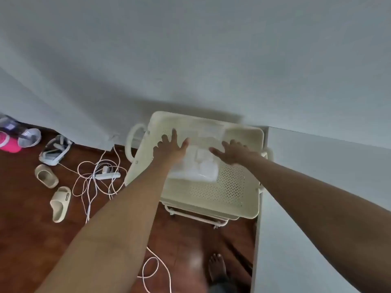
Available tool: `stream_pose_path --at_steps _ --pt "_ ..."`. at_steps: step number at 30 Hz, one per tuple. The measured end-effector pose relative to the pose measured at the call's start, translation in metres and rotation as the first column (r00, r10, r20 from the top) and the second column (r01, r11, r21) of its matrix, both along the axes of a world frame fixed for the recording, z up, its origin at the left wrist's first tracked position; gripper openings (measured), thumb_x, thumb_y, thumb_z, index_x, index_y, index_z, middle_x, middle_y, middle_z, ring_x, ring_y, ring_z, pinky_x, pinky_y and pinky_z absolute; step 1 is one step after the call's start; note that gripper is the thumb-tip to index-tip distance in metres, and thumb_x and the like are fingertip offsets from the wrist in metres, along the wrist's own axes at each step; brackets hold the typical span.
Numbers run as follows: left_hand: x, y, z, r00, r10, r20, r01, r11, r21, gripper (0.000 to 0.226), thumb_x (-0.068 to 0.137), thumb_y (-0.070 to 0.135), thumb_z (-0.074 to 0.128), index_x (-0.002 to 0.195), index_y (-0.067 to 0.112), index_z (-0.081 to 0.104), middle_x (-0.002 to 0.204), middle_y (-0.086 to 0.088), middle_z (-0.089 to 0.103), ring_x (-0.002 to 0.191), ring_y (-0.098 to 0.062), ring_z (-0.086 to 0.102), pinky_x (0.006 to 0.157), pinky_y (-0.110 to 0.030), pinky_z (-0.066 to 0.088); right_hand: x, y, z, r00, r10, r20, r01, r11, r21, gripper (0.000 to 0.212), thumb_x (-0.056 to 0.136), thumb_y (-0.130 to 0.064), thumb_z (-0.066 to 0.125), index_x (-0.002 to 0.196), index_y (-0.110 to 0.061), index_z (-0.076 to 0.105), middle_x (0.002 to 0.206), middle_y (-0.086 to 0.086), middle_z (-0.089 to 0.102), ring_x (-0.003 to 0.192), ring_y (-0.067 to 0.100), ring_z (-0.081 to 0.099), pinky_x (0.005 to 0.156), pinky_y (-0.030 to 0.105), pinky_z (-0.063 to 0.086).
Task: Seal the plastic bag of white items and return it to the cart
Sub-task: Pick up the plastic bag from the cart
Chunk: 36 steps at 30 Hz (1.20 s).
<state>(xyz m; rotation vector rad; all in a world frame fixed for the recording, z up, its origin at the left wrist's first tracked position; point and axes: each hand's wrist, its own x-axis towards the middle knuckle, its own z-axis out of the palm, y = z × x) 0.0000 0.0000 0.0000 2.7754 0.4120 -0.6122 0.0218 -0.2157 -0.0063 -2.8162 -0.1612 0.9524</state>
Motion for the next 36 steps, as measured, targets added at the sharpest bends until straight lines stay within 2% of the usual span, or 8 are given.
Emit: stream_pose_path --at_steps 2,7,14,20,28,31,34,36 --pt "-0.002 0.0 -0.007 0.998 0.044 -0.043 -0.046 0.998 -0.039 0.081 0.096 0.073 0.016 0.161 0.029 -0.003 0.164 -0.014 0.017 0.142 -0.038 0.033 0.111 -0.05 0.029 -0.004 0.007 -0.006 0.996 -0.069 -0.054 0.072 0.996 0.052 0.098 0.094 -0.08 0.021 0.162 -0.009 0.022 0.165 0.022 0.028 0.149 0.04 0.033 0.12 0.055 0.029" --pt "-0.005 0.005 -0.029 0.98 0.143 -0.138 -0.168 0.966 -0.195 0.09 0.089 0.081 0.025 0.159 0.034 -0.009 0.165 -0.013 0.013 0.148 -0.039 0.026 0.115 -0.057 0.026 -0.016 0.023 -0.027 0.965 -0.205 -0.163 0.241 0.938 0.249 0.105 0.095 -0.077 0.029 0.163 -0.005 -0.006 0.168 0.025 0.021 0.15 0.04 0.034 0.122 0.052 0.031" --pt "-0.008 -0.001 -0.042 0.978 0.174 -0.111 -0.198 0.946 -0.257 0.094 0.09 0.075 0.04 0.16 0.031 -0.005 0.162 -0.015 0.018 0.146 -0.039 0.03 0.115 -0.058 0.032 -0.018 0.024 -0.036 0.924 -0.323 -0.204 0.38 0.827 0.415 0.097 0.098 -0.064 0.048 0.163 -0.009 0.003 0.159 0.024 0.041 0.14 0.04 0.048 0.111 0.046 0.043" --pt "-0.016 -0.01 -0.036 0.987 0.159 -0.018 -0.158 0.954 -0.254 0.091 0.092 0.072 0.042 0.159 0.033 -0.006 0.156 -0.018 0.027 0.139 -0.04 0.04 0.11 -0.057 0.04 -0.026 0.024 -0.028 0.931 -0.333 -0.148 0.363 0.799 0.479 0.098 0.098 -0.06 0.054 0.164 -0.013 -0.002 0.149 0.021 0.053 0.128 0.04 0.058 0.097 0.04 0.047" --pt "-0.019 -0.031 0.006 0.987 0.118 0.109 -0.088 0.966 -0.243 0.089 0.093 0.069 0.042 0.159 0.034 -0.005 0.154 -0.019 0.03 0.135 -0.038 0.044 0.105 -0.056 0.044 -0.037 0.0 0.01 0.932 -0.358 -0.057 0.328 0.767 0.552 0.1 0.098 -0.057 0.056 0.164 -0.012 -0.003 0.151 0.021 0.052 0.136 0.038 0.053 0.112 0.047 0.044" --pt "-0.023 -0.048 0.028 0.981 0.097 0.168 -0.054 0.968 -0.244 0.088 0.094 0.068 0.043 0.159 0.033 -0.004 0.151 -0.02 0.034 0.132 -0.038 0.046 0.103 -0.055 0.045 -0.043 -0.017 0.032 0.925 -0.379 0.0 0.31 0.756 0.576 0.099 0.098 -0.056 0.058 0.164 -0.012 -0.001 0.152 0.022 0.05 0.136 0.038 0.053 0.112 0.049 0.044" --pt "-0.029 -0.071 0.048 0.972 0.079 0.22 -0.02 0.966 -0.259 0.087 0.094 0.066 0.045 0.159 0.031 -0.001 0.145 -0.02 0.039 0.129 -0.039 0.049 0.101 -0.056 0.047 -0.051 -0.039 0.053 0.916 -0.397 0.056 0.29 0.752 0.592 0.099 0.098 -0.054 0.058 0.164 -0.011 -0.003 0.158 0.022 0.041 0.141 0.038 0.048 0.112 0.044 0.04" --pt "-0.037 -0.09 0.061 0.966 0.059 0.25 0.013 0.961 -0.277 0.087 0.094 0.065 0.046 0.159 0.031 -0.001 0.142 -0.02 0.04 0.127 -0.04 0.05 0.1 -0.056 0.047 -0.06 -0.058 0.067 0.909 -0.41 0.081 0.284 0.749 0.598 0.099 0.098 -0.054 0.058 0.164 -0.012 -0.003 0.162 0.021 0.036 0.143 0.039 0.045 0.115 0.046 0.039"
